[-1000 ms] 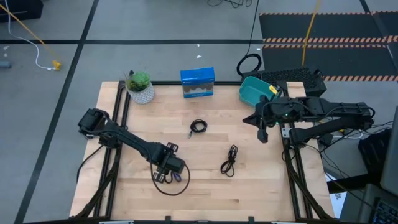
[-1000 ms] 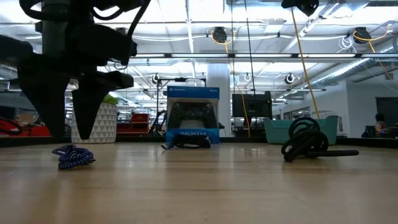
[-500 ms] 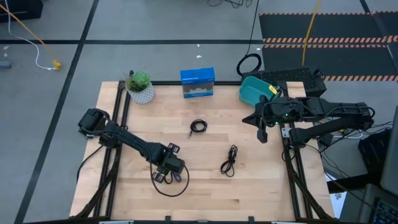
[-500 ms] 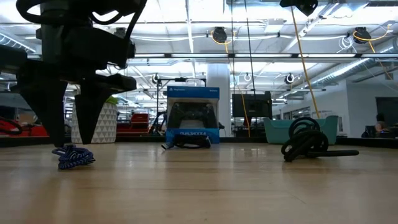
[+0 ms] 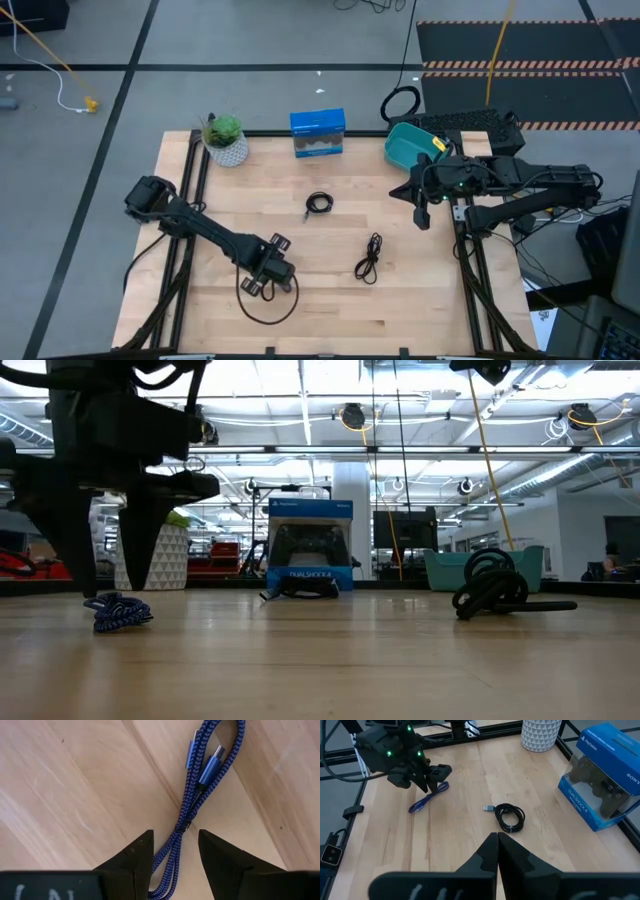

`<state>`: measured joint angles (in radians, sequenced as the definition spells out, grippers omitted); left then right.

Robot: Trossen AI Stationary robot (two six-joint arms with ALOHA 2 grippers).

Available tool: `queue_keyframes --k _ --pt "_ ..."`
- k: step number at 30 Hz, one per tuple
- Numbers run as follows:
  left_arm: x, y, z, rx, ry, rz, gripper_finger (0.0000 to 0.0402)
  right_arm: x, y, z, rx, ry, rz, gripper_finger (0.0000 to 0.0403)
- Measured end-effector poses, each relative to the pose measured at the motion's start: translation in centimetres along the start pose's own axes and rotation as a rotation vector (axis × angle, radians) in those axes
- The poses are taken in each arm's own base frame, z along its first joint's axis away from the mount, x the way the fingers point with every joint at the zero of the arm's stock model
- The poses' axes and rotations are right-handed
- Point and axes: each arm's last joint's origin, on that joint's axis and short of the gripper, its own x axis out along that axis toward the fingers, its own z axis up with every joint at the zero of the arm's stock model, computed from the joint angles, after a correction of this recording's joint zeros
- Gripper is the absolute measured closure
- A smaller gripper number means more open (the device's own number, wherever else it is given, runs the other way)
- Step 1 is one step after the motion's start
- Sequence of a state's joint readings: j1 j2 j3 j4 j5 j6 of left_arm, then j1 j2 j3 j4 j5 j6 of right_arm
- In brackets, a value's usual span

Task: Pick and place USB-C Cables
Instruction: Put the violet charger cable into the green bin

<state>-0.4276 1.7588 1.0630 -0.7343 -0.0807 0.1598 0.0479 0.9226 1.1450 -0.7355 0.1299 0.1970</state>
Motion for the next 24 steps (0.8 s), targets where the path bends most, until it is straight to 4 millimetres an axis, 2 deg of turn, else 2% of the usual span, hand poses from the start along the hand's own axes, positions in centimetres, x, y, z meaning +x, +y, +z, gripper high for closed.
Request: queue_keyframes --k 6,12,24 --pt "1.1 -0.1 0.1 0.02 0.031 -0.005 0.0243 0.0 0.0 0.0 0.001 -0.004 0.001 0.0403" --pt "1.5 -0.1 0.2 0.025 0.036 -0.007 0.0248 0.0 0.0 0.0 0.001 -0.004 0.001 0.0403" --pt "1.4 -0.2 0.2 0.019 0.028 -0.035 0.0343 0.0 0.0 0.1 0.001 -0.005 0.001 0.0403"
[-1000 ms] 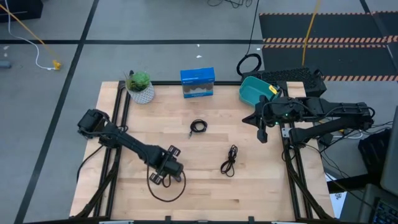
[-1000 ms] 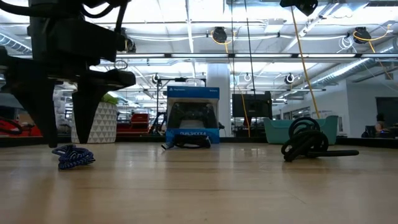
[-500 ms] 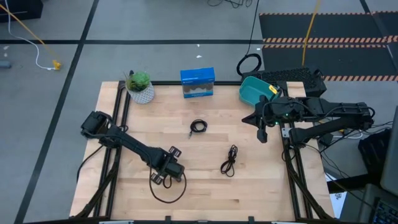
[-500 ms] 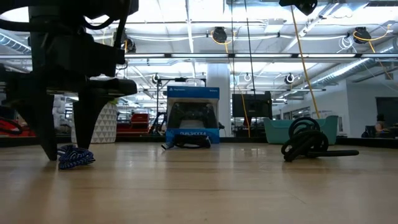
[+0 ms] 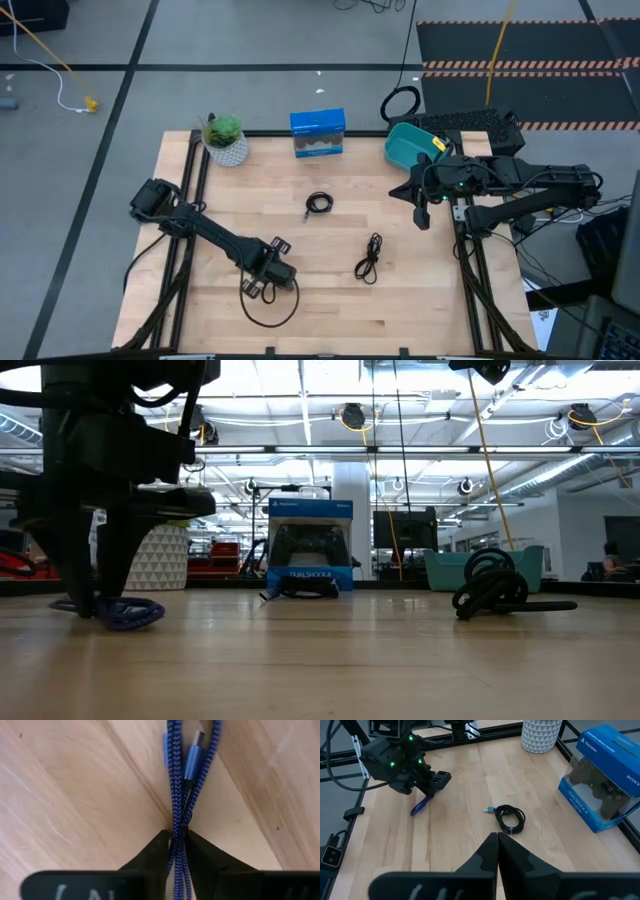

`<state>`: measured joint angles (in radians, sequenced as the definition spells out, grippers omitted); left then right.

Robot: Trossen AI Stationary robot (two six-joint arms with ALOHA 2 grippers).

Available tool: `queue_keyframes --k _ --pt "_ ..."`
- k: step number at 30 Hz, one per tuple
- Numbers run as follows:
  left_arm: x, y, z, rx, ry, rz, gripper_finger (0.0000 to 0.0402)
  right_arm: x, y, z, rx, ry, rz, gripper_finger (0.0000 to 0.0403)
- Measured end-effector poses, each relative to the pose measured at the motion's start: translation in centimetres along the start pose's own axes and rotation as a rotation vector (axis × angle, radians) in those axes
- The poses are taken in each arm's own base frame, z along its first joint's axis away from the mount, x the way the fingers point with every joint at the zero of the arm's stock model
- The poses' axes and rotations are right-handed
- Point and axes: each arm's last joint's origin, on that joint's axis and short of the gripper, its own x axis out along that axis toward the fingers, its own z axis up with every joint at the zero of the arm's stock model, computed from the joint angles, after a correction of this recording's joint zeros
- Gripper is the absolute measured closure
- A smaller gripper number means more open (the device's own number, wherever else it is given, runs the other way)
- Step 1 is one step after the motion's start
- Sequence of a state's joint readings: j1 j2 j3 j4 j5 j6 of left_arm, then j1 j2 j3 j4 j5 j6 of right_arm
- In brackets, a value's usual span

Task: Pick and place USB-C Cables
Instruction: Put the violet charger cable into the green bin

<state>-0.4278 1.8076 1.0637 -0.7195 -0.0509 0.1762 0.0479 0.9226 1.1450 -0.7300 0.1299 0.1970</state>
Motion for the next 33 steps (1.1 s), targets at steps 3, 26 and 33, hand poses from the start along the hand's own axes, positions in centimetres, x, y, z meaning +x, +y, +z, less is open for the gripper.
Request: queue_keyframes --k 3,26,33 --pt "0.0 0.0 0.0 -0.007 -0.001 -0.002 0.0362 0.0 0.0 0.0 0.0 0.0 0.0 0.0403" --pt "-10.3 2.4 1.2 -0.214 -0.303 0.125 0.0374 2.3 0.0 -1.3 -0.059 -0.038 0.006 0.0403" --pt "-16.6 2.8 -1.7 -0.266 -0.474 0.324 0.0374 4.3 0.1 -2.2 -0.196 -0.161 0.014 0.0403"
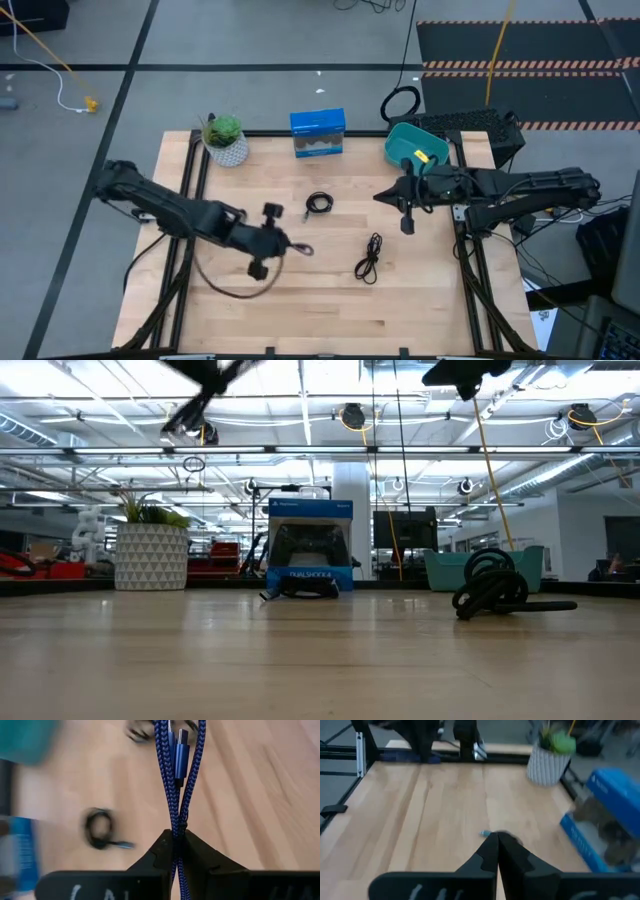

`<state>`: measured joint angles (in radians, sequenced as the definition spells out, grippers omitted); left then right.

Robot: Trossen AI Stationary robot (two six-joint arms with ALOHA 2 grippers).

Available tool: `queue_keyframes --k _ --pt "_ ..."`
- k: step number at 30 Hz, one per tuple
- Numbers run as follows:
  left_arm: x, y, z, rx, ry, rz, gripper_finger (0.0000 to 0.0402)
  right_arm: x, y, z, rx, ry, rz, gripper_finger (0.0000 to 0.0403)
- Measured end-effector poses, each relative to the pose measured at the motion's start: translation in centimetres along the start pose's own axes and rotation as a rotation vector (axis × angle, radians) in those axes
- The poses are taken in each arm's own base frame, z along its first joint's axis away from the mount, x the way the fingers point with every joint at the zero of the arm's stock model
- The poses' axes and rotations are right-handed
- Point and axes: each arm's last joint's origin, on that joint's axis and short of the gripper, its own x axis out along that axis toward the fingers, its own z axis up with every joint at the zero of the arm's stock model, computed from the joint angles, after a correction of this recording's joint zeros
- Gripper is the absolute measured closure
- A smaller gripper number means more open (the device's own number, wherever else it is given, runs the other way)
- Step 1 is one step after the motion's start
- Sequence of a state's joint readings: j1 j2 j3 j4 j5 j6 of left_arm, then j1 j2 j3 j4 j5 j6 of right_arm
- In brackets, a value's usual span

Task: Pick and place USB-C Cables
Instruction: Put the violet charger cable into the green bin

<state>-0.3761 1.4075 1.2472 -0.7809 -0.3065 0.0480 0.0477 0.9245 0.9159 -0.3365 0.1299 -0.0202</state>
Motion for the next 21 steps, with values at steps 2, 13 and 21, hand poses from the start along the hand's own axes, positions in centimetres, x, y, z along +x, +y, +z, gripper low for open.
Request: queue_keyframes --k 2,13,21 --pt "-1.7 0.7 -0.1 -0.016 -0.051 0.056 0.0374 0.4 0.0 -0.1 -0.048 -0.05 -0.002 0.0403" --pt "-6.8 2.8 0.1 -0.014 -0.282 0.227 0.0373 0.6 0.1 0.4 -0.13 -0.152 -0.017 0.0403" --pt "-7.0 4.2 1.6 -0.039 -0.423 0.305 0.0373 0.5 0.0 0.7 -0.068 -0.185 -0.014 0.0403"
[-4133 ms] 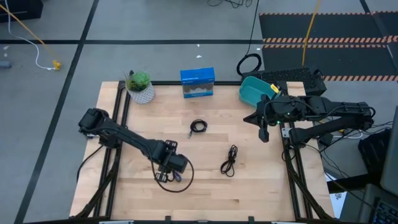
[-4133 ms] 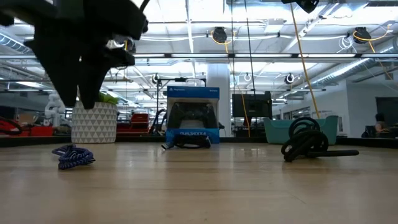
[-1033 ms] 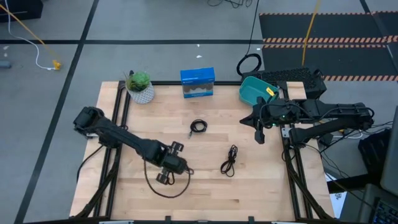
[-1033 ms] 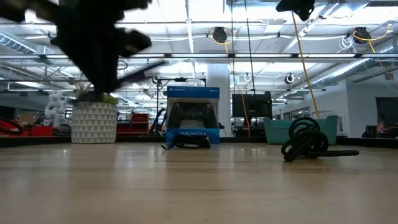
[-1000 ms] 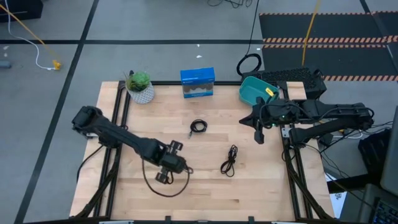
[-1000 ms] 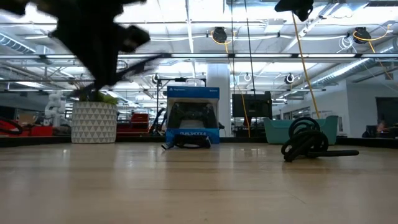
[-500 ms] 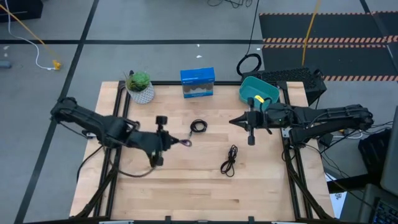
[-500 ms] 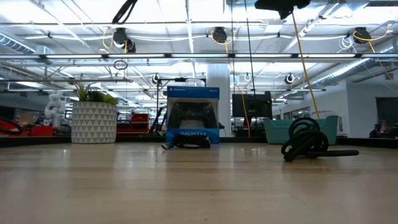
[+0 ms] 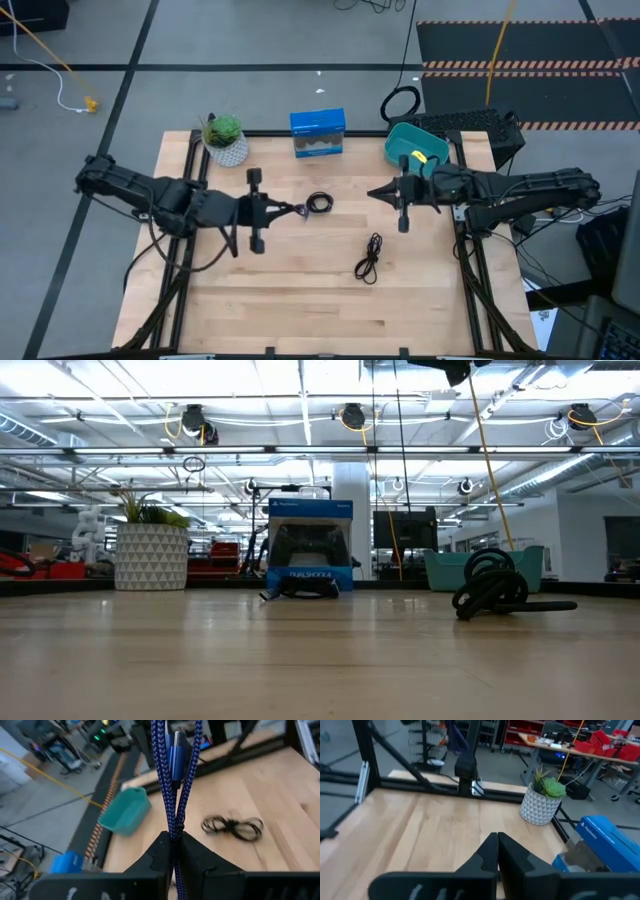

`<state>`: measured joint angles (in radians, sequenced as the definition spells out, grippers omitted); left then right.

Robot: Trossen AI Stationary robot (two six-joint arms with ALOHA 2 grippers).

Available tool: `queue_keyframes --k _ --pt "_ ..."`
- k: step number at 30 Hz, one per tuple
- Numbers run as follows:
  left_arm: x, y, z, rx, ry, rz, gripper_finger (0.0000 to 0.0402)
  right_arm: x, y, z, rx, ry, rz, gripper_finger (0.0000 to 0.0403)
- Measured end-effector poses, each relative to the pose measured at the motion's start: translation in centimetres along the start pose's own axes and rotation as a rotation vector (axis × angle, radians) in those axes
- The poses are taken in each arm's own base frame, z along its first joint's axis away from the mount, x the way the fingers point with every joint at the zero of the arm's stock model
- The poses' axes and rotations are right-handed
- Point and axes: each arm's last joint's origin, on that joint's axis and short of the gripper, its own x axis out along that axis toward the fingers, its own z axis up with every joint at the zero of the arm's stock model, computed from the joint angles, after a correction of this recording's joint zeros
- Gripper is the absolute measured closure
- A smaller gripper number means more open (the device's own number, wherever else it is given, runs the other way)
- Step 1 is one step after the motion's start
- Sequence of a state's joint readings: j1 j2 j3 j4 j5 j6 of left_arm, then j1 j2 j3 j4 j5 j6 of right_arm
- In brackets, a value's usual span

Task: Pick and place USB-C Cables
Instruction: Put the violet charger cable into the green bin

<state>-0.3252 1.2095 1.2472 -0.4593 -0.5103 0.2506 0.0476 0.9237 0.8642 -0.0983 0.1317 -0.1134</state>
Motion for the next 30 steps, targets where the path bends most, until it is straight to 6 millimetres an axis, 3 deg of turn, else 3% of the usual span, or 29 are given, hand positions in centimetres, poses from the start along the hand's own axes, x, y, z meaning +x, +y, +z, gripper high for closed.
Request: queue_keyframes --k 10,17,22,30 --pt "4.1 1.2 -1.6 -0.036 -0.18 0.091 0.0373 0.0 0.0 0.5 0.056 -0.049 -0.001 0.0403" --pt "6.6 1.7 -5.2 -0.108 -0.452 0.071 0.0373 0.8 0.1 0.5 0.089 -0.127 0.022 0.0403" --pt "7.9 2.8 -6.8 -0.165 -0.46 0.025 0.0373 1.4 0.3 0.4 0.082 -0.177 0.053 0.0403" --pt "9.8 2.9 -7.1 -0.205 -0.461 -0.06 0.0373 2.3 0.5 0.4 0.081 -0.195 0.062 0.0403"
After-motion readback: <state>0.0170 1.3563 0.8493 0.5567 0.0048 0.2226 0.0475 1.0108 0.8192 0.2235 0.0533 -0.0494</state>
